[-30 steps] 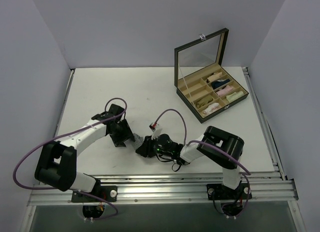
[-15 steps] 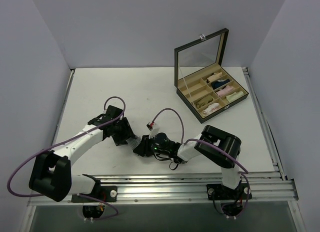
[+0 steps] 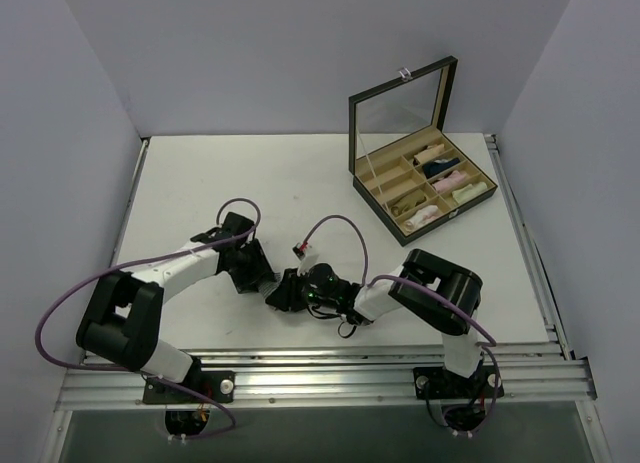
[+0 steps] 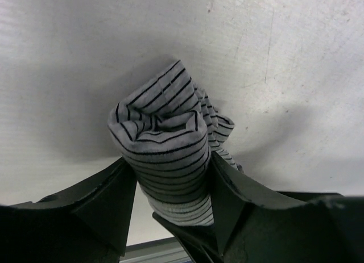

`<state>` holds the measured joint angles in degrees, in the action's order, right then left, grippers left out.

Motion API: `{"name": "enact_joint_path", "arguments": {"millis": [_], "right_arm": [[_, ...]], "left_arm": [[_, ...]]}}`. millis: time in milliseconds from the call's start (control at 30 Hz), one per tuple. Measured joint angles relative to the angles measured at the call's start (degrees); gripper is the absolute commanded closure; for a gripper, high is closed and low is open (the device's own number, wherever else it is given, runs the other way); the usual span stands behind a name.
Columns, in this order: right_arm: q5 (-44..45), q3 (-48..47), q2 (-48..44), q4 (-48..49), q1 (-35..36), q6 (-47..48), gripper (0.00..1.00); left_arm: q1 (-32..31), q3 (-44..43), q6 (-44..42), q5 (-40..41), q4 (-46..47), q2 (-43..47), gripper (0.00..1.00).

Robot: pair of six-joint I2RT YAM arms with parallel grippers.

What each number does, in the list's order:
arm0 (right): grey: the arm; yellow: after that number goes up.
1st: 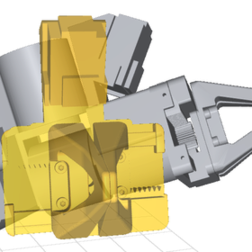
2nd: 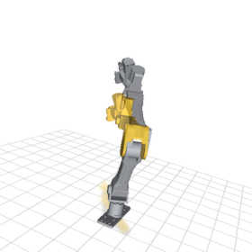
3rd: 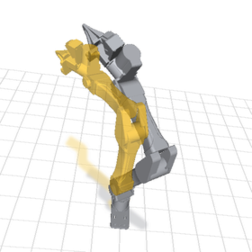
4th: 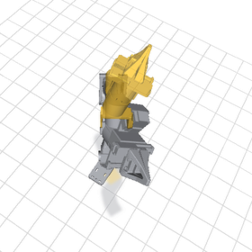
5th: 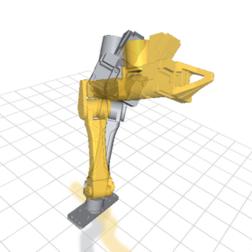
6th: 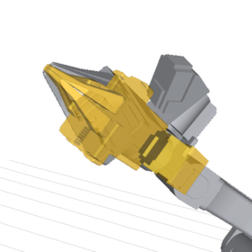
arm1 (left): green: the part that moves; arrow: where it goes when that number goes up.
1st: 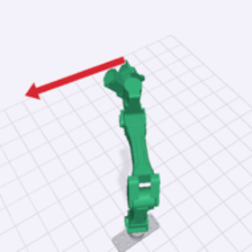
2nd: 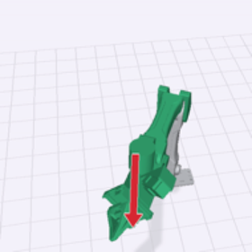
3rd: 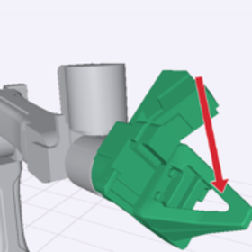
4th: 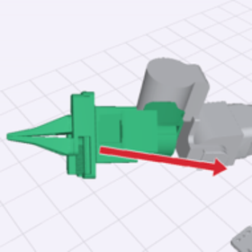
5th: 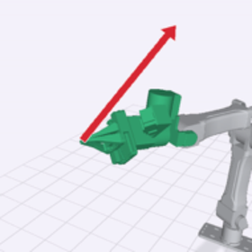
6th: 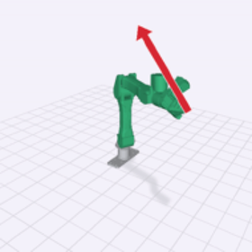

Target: Roll the underwear

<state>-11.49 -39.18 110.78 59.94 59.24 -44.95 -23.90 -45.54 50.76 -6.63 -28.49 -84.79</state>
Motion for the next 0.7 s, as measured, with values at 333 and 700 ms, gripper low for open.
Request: {"name": "enact_joint_path", "arguments": {"millis": [333, 700], "right_arm": [[-0.13, -2.32, -4.63, -12.72, -0.57, 2.19, 0.61], [-3.78, -7.91, -9.57, -32.48, -3.76, 9.51, 0.43]], "left_arm": [[-0.13, -0.48, -0.37, -2.82, 2.58, -3.85, 0.57], [-0.87, -1.33, -0.44, -2.97, 3.04, -5.11, 0.62]]}}
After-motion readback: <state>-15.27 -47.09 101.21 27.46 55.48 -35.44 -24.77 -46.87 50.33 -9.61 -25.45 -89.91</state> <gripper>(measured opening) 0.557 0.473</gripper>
